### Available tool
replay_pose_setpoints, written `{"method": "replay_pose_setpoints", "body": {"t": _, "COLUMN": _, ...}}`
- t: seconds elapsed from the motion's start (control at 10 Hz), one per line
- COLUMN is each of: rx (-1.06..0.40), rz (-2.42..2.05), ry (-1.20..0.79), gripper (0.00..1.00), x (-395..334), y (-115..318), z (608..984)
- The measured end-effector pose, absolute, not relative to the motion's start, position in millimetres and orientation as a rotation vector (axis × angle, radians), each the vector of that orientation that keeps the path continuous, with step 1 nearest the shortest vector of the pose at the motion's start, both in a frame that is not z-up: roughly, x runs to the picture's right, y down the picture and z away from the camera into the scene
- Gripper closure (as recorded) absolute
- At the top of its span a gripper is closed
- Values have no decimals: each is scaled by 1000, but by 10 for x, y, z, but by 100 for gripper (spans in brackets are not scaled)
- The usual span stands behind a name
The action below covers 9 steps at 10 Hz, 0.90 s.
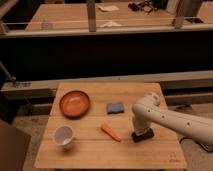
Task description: Push the eraser across the table
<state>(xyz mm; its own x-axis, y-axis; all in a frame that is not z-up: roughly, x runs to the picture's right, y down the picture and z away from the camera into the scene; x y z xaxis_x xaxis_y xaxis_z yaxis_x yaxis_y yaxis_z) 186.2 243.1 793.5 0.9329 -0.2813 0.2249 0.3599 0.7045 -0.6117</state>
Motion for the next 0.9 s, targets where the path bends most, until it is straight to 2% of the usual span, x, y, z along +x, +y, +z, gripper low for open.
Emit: {"method": "replay_pose_setpoints", "body": {"t": 0.9, "rx": -691, "rz": -387, "ry": -126, "gripper": 92, "x": 1878, "y": 2416, "z": 7910}}
